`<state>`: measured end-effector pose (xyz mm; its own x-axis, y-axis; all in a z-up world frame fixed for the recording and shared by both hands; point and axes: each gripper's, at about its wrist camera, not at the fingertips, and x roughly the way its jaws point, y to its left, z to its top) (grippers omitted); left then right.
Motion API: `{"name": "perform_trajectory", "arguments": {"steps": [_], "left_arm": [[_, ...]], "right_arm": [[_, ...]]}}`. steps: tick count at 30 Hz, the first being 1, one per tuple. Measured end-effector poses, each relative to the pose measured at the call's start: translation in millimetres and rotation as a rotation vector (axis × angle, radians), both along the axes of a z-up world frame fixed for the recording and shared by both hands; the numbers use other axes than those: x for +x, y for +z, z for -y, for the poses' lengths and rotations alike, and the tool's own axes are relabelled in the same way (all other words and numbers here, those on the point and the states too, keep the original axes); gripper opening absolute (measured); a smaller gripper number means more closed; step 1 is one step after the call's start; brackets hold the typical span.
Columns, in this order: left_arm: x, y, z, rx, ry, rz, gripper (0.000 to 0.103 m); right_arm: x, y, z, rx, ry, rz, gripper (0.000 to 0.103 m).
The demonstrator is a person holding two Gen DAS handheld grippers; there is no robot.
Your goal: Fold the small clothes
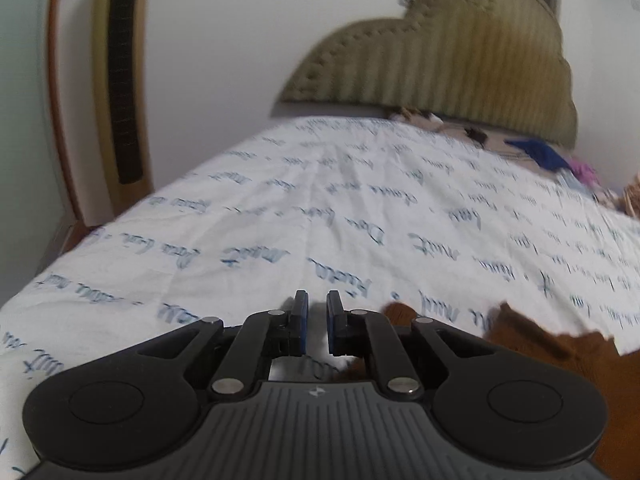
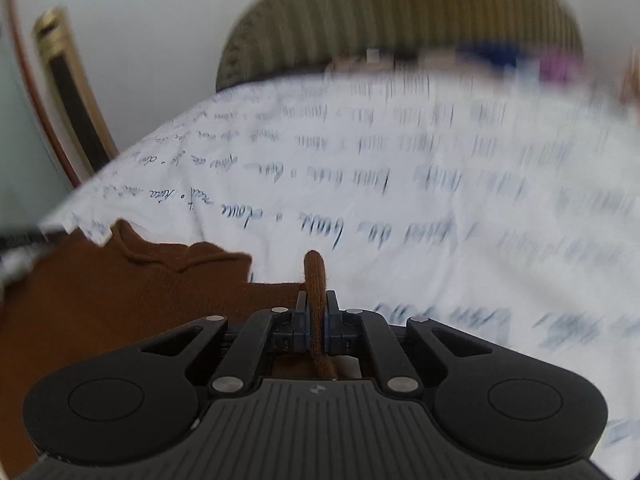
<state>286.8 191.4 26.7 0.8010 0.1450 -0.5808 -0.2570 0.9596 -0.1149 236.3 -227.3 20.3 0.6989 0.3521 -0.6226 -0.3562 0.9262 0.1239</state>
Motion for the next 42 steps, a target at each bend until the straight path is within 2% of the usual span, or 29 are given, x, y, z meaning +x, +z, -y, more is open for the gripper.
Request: {"name": "perform_trajectory", "arguments": {"steps": [2, 4, 6, 8, 9, 10, 11, 13, 15, 16, 17, 20, 23, 24, 25, 26, 27, 30, 34, 38, 42], "left_arm": [[2.1, -3.4, -0.9, -0.004, 0.011, -0.014, 0.010], [4.4, -9.2, 2.1, 0.015, 0.016, -0.034, 0.010], [6.8, -11.7, 5.5, 0.034, 0.023, -0.046, 0.009], [7.4, -9.0, 7.8, 0.048, 0.024, -0.053, 0.009], [5.5, -5.6, 7.5, 0.043, 0.025, -0.049, 0.010], [2.3, -0.9, 6.6, 0.030, 0.018, -0.041, 0.010], [-2.8, 3.9, 5.7, 0.011, 0.013, -0.030, 0.010], [-14.5, 12.5, 6.2, -0.037, 0.007, -0.017, 0.010], [-28.7, 17.9, 13.7, -0.074, -0.040, 0.008, 0.009], [-36.2, 19.4, 22.9, -0.063, -0.075, 0.017, 0.010], [-42.5, 19.8, 32.2, -0.034, -0.101, 0.025, 0.010], [-52.8, 13.2, 53.4, 0.047, -0.147, 0.028, 0.010], [-48.7, -7.3, 50.6, 0.056, -0.114, -0.037, 0.010], [-48.5, -14.6, 45.1, 0.040, -0.101, -0.037, 0.009], [-51.1, -19.2, 38.7, 0.019, -0.101, -0.025, 0.009], [-52.5, -19.3, 37.1, 0.010, -0.103, -0.019, 0.009], [-53.7, -17.1, 37.3, 0.016, -0.103, -0.020, 0.009], [-63.4, -8.1, 41.1, 0.032, -0.117, -0.009, 0.010], [-89.3, -0.7, 45.9, -0.010, -0.176, -0.017, 0.010], [-108.3, -11.7, 55.7, 0.051, -0.209, -0.053, 0.010], [-120.0, -14.8, 55.7, 0.053, -0.200, -0.038, 0.010]], "right_arm": [[-13.0, 4.0, -6.4, -0.094, -0.022, 0.083, 0.009], [-5.2, -9.0, -8.1, -0.140, -0.058, 0.051, 0.009], [4.9, -26.3, -7.4, -0.113, -0.061, 0.002, 0.010], [10.8, -26.4, 4.6, -0.034, -0.068, -0.011, 0.016], [16.0, -22.4, 13.6, 0.018, -0.093, -0.045, 0.026], [17.3, -18.3, 22.5, 0.066, -0.123, -0.064, 0.052], [11.4, -12.8, 30.7, 0.105, -0.159, -0.061, 0.061], [-3.4, 2.4, 39.9, 0.138, -0.166, -0.010, 0.058], [-18.4, 16.3, 37.2, 0.191, -0.070, 0.003, 0.049], [-24.2, 20.8, 29.4, 0.207, -0.005, -0.015, 0.045], [-27.7, 22.8, 17.3, 0.207, 0.055, -0.044, 0.045], [-30.8, 16.8, -31.6, 0.125, 0.170, -0.107, 0.043], [-31.2, -9.3, -81.6, -0.042, 0.196, -0.116, 0.042], [-32.0, -17.7, -91.7, -0.094, 0.188, -0.071, 0.044], [-34.2, -20.0, -97.7, -0.125, 0.189, -0.015, 0.050], [-32.7, -20.6, -102.0, -0.148, 0.182, -0.005, 0.055], [-31.1, -18.3, -103.5, -0.148, 0.174, -0.014, 0.055], [-38.6, -1.1, -89.1, -0.100, 0.171, -0.024, 0.056], [-78.8, 14.6, -50.7, -0.027, 0.187, -0.043, 0.056], [-126.7, -3.4, -26.5, -0.083, 0.158, -0.097, 0.057], [-152.1, -18.2, -7.5, -0.014, 0.135, -0.055, 0.057]]}}
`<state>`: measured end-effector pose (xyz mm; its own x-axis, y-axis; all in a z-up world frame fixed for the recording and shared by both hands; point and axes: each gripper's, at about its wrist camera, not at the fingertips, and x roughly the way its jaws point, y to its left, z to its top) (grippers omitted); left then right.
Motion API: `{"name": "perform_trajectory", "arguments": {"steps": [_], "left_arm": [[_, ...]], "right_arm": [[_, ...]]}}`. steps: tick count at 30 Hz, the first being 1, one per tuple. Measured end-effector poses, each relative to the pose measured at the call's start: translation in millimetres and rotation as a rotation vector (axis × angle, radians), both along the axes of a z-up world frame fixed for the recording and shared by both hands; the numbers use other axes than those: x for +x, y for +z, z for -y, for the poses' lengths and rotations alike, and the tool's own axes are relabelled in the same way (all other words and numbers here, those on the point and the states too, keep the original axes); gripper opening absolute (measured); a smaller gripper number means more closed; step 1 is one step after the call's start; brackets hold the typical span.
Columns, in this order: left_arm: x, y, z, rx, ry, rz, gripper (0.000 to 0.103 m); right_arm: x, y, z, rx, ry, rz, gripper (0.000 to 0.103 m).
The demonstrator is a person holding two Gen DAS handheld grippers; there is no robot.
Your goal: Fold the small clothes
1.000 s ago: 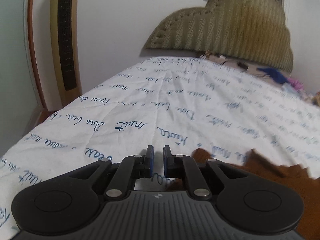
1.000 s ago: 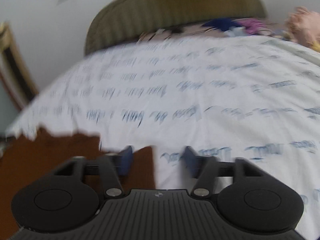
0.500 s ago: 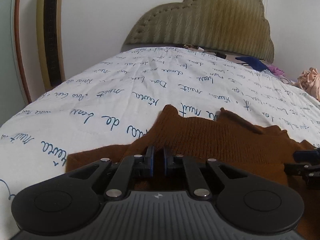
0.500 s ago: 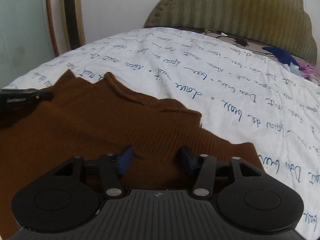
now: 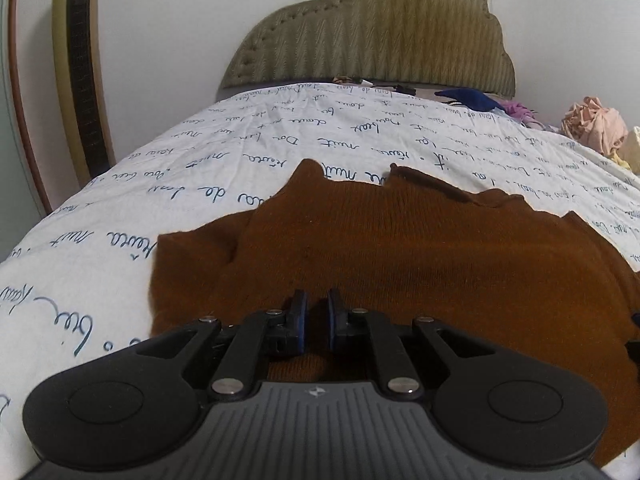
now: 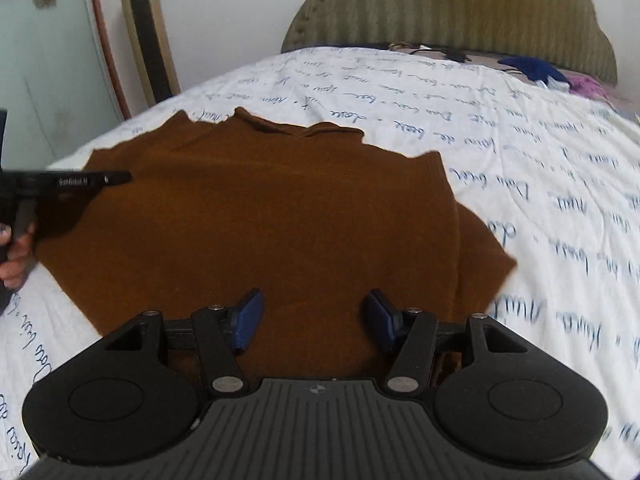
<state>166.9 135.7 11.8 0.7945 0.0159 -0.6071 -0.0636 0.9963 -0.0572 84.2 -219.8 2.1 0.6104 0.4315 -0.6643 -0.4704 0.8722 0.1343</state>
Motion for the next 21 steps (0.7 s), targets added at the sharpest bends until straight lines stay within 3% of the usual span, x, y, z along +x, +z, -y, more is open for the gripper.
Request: {"name": "perform_trajectory", "arguments": {"steps": [4, 7, 10, 12, 16, 18, 21], "left_arm": [[-4.9, 8.0, -11.7, -0.059, 0.006, -0.017, 0.010], [-14.0, 9.9, -19.9, -0.081, 0.000, -0.003, 0.010], [-17.3, 6.0, -25.1, -0.089, -0.014, -0.009, 0.010], [-18.2, 5.4, -27.2, -0.105, -0.013, -0.009, 0.010], [-25.8, 11.9, -33.2, -0.147, -0.021, -0.015, 0.010], [-33.8, 14.5, -35.1, -0.132, -0.026, -0.006, 0.010], [-44.4, 18.7, -35.2, -0.099, -0.025, 0.012, 0.010]], "right_arm": [[-3.7, 11.9, -5.4, -0.033, -0.004, -0.022, 0.057], [-23.7, 23.5, 3.2, 0.032, -0.020, 0.034, 0.059], [-33.4, 5.0, 2.0, -0.035, -0.014, -0.007, 0.063], [-43.2, -0.8, 0.4, -0.050, 0.003, 0.042, 0.064], [-43.0, 8.3, -2.6, -0.064, -0.008, 0.001, 0.065], [-48.5, 18.0, -0.4, -0.042, -0.025, 0.025, 0.065], [-54.7, 15.6, 5.5, -0.014, -0.045, 0.016, 0.080]]}}
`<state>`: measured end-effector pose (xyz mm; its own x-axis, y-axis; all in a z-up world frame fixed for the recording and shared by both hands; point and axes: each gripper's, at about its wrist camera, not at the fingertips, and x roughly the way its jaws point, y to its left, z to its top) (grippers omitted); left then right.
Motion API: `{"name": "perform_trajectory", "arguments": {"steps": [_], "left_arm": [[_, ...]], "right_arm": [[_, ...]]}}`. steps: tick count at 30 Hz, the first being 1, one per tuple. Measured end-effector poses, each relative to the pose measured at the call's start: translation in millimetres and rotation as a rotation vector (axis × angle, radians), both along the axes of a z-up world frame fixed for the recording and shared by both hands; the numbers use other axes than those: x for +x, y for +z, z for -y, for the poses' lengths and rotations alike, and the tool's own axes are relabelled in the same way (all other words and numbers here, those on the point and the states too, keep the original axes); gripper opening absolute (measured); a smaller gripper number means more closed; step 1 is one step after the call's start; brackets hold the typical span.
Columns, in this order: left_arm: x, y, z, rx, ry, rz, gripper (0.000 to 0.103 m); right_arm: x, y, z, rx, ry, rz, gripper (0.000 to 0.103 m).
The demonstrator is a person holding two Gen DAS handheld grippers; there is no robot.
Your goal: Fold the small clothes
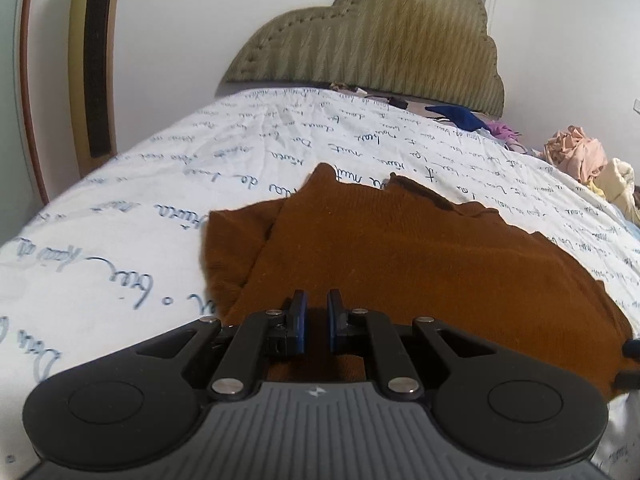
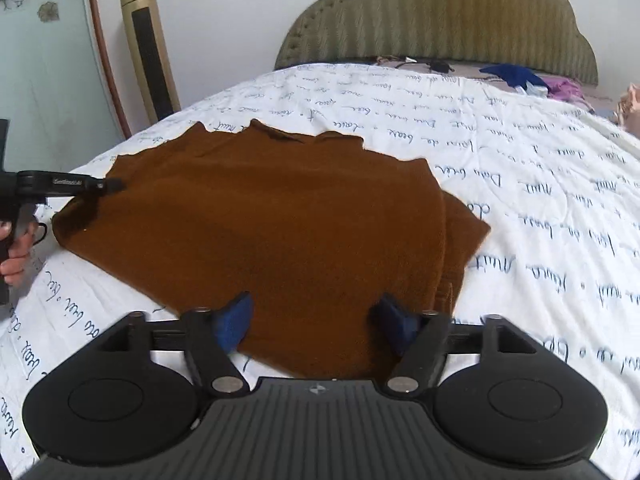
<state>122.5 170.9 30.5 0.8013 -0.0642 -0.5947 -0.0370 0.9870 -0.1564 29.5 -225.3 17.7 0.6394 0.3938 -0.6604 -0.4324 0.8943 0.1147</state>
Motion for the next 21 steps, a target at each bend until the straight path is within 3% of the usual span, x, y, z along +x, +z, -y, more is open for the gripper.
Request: {"name": "perform_trajectory", "arguments": {"steps": [2, 4, 10, 14, 17, 21], "left_arm": [[-4.5, 3.2, 1.7, 0.014, 0.003, 0.003, 0.010], [-7.3, 5.8, 2.5, 0.023, 0.011, 0.005, 0.010], [-12.1, 10.9, 1.5, 0.053, 0.016, 0.001, 0.010], [-16.5, 15.4, -2.6, 0.067, 0.027, 0.003, 0.010], [-17.6, 18.9, -6.5, 0.110, 0.048, 0.008, 0.011], [-17.9, 22.9, -19.4, 0.128, 0.080, 0.017, 0.028]], "right_arm": [[3.5, -19.1, -0.8, -0.056, -0.010, -0.065, 0.084], [-3.5, -18.6, -4.6, -0.073, 0.001, -0.033, 0.084], [-16.4, 14.2, -13.5, 0.020, -0.006, 0.042, 0.083], [-24.8, 18.8, -31.2, 0.036, 0.042, 0.046, 0.083], [-30.1, 19.3, -45.6, 0.103, 0.088, 0.004, 0.083], [-33.7, 17.8, -76.8, 0.189, 0.172, -0.073, 0.083]]}}
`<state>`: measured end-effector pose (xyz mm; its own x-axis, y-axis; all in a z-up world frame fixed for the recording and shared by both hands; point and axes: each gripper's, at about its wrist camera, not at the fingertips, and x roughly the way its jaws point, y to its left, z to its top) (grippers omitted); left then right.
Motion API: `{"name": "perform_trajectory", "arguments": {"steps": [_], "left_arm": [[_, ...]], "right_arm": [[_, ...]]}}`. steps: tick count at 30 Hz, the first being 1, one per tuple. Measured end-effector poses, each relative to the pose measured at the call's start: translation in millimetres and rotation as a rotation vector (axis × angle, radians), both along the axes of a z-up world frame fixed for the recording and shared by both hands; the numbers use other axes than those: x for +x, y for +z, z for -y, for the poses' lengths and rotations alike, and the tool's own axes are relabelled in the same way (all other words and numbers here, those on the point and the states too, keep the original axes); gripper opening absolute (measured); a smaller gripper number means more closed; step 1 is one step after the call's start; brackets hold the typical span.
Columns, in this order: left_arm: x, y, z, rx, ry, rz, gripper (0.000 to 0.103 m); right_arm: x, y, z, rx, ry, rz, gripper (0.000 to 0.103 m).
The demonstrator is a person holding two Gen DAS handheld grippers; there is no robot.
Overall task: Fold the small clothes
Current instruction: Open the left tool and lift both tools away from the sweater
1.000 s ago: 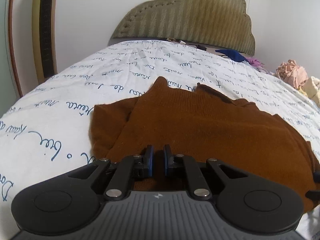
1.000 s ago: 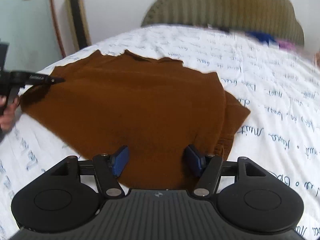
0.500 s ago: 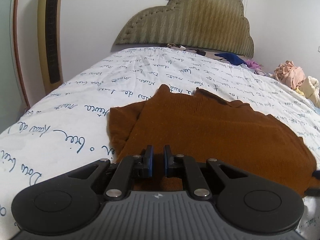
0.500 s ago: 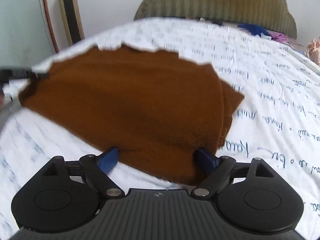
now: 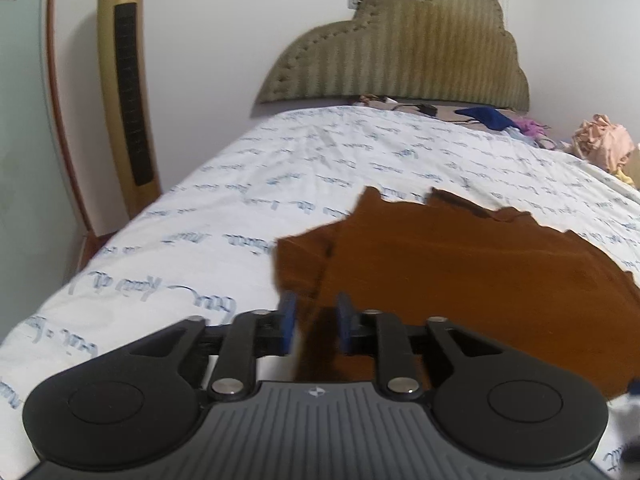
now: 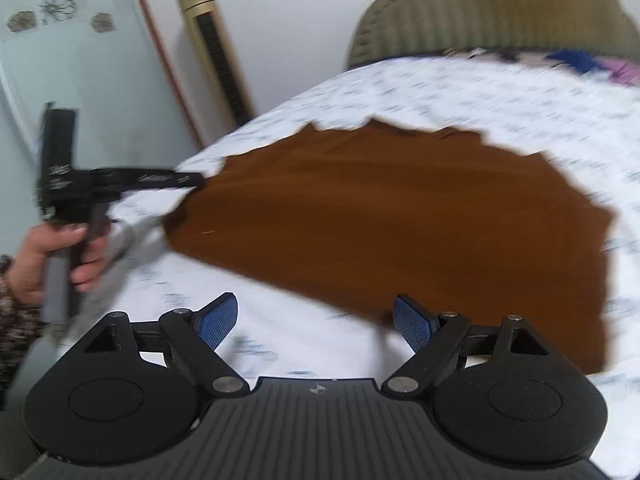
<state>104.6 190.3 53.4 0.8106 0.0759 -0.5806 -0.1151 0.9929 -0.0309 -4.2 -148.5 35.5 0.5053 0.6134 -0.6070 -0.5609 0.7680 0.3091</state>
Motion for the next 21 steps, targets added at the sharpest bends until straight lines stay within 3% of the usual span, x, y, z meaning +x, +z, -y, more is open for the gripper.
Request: {"name": "perform_trajectory", "arguments": {"steps": [6, 8, 10, 11, 15, 21], "left_arm": [[3.3, 3.9, -19.9, 0.025, 0.045, 0.004, 0.032], [5.6, 3.3, -25.7, 0.026, 0.054, -0.002, 0.039], [6.4, 2.2, -31.6, 0.024, 0.076, 0.004, 0.065], [6.0, 1.5, -34.1, 0.024, 0.086, 0.012, 0.070], [9.4, -0.9, -44.1, 0.025, 0.104, 0.011, 0.073], [17.6, 0.2, -66.7, -0.055, 0.139, -0.006, 0.074]], "right_arm": [[-8.7, -9.8, -52.9, 0.082, 0.128, -0.095, 0.083], [-9.8, -12.9, -67.1, 0.103, 0.155, -0.134, 0.083], [-10.7, -15.9, -79.6, 0.101, 0.177, -0.142, 0.083], [-10.9, -16.3, -86.3, 0.092, 0.185, -0.139, 0.083], [-19.7, -8.7, -106.2, 0.012, 0.201, -0.019, 0.083], [-26.2, 3.5, -129.8, -0.059, 0.191, 0.147, 0.085]]}}
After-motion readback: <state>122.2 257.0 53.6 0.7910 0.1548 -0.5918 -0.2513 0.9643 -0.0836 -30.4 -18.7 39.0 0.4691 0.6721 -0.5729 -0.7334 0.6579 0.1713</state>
